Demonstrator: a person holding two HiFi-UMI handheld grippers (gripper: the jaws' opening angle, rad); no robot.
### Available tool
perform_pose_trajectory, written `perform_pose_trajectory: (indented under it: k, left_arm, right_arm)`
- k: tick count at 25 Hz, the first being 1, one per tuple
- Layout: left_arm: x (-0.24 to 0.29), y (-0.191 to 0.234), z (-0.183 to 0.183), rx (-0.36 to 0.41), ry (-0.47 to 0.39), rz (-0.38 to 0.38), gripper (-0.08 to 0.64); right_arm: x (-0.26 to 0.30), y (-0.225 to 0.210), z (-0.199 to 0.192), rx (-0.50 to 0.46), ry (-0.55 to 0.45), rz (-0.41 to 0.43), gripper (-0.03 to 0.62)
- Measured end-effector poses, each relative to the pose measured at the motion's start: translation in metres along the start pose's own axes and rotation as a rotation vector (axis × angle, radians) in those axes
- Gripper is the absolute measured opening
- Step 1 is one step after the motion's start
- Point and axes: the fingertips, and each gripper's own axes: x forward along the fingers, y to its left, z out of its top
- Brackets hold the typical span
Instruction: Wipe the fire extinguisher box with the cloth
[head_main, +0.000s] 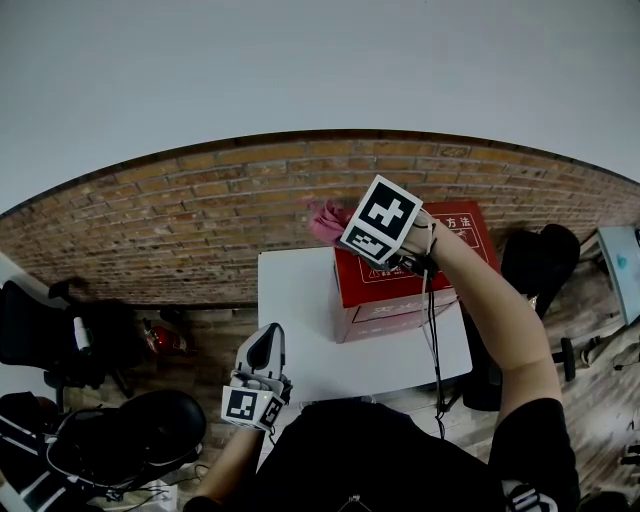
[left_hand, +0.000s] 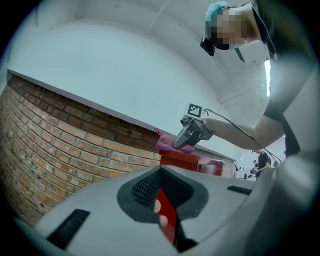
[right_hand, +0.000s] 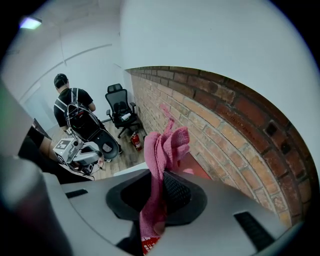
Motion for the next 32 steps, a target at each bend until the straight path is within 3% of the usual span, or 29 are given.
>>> perform_pose_trajectory:
  k: [22, 32]
  left_arm:
    - [0.009, -0.012, -0.005, -0.016, 0.003, -0.059, 0.038]
    - [0.016, -0.01, -0.009, -0.023, 0.02, -0.073, 0.038]
  right_arm:
    - [-0.011, 0.045, -0.021, 0.088, -0.063, 0.095, 0.075]
    - [-0.015, 0.072, -0.025, 0.135, -0.108, 0.212, 0.074]
